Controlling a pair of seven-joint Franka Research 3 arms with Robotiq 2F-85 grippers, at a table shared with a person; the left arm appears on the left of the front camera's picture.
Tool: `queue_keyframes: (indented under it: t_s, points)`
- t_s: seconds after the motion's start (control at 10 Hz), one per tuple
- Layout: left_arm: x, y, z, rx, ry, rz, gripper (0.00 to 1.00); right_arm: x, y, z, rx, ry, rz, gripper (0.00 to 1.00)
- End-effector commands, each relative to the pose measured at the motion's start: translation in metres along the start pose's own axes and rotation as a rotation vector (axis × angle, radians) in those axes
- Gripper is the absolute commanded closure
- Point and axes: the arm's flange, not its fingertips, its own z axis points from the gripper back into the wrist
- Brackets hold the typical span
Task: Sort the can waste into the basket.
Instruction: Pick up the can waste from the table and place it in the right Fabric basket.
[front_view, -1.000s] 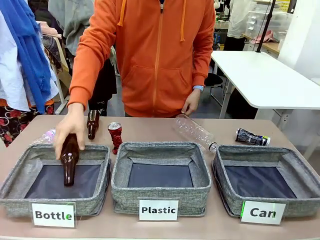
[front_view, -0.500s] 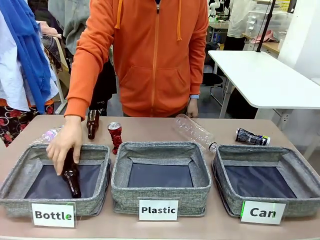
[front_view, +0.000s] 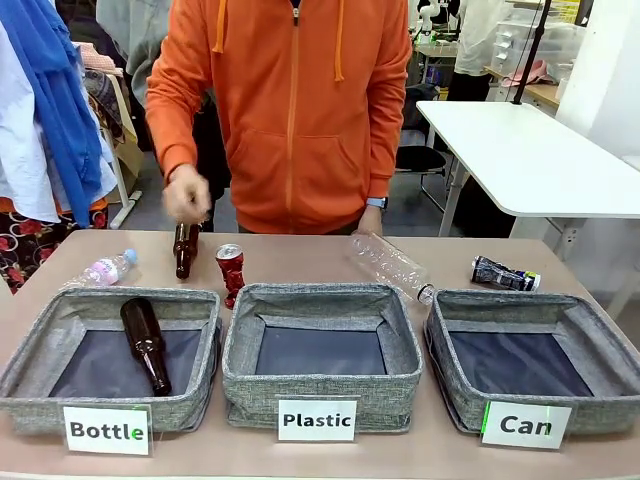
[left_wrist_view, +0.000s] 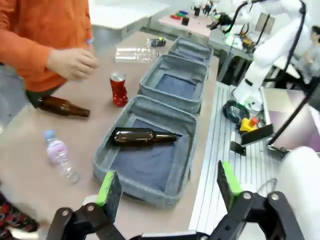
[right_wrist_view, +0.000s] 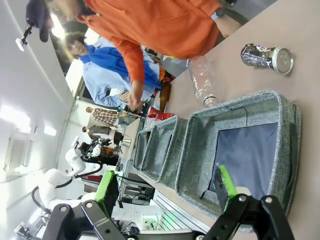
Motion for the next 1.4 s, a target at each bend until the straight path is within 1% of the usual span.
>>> queue_keyframes:
  t_s: [0.0,0.1,0.2,0.3,0.4,0.5,0.6,0.7,0.8,1.0,1.1,1.2,1.3]
  points:
    - [0.014,0.038,-0.084,-0.128,0.117,0.039,0.0,0.001,-0.001,-0.001,0.018,-0.019,0.029,0.0]
    - [0.02,0.057,-0.13,-0.147,0.189,0.018,0.0,0.001,-0.001,-0.001,0.018,-0.019,0.029,0.0]
    - [0.027,0.069,-0.169,-0.117,0.248,-0.037,0.0,0.001,-0.001,-0.001,0.018,-0.019,0.029,0.0]
    - [0.036,0.082,-0.202,-0.072,0.288,-0.119,0.0,0.001,-0.001,-0.001,0.018,-0.019,0.029,0.0]
    - [0.042,0.094,-0.235,-0.083,0.323,-0.2,0.0,0.001,-0.001,-0.001,0.018,-0.019,0.029,0.0]
    - [0.044,0.111,-0.274,-0.15,0.349,-0.237,0.0,0.001,-0.001,-0.001,0.018,-0.019,0.029,0.0]
    - [0.048,0.128,-0.3,-0.171,0.352,-0.228,0.0,0.001,-0.001,-0.001,0.018,-0.019,0.029,0.0]
    - [0.057,0.147,-0.315,-0.127,0.296,-0.18,0.0,0.001,-0.001,-0.001,0.018,-0.019,0.029,0.0]
    - [0.05,0.106,-0.294,-0.146,0.375,-0.214,0.0,0.001,-0.001,-0.001,0.018,-0.019,0.029,0.0]
    - [0.05,0.106,-0.294,-0.146,0.375,-0.214,0.0,0.001,-0.001,-0.001,0.018,-0.019,0.029,0.0]
    - [0.05,0.126,-0.315,-0.149,0.363,-0.206,0.0,0.001,-0.001,-0.001,0.018,-0.019,0.029,0.0]
    - [0.05,0.145,-0.326,-0.198,0.363,-0.177,0.0,0.001,-0.001,-0.001,0.018,-0.019,0.029,0.0]
    - [0.046,0.161,-0.341,-0.223,0.335,-0.186,0.0,0.001,-0.001,-0.001,0.018,-0.019,0.029,0.0]
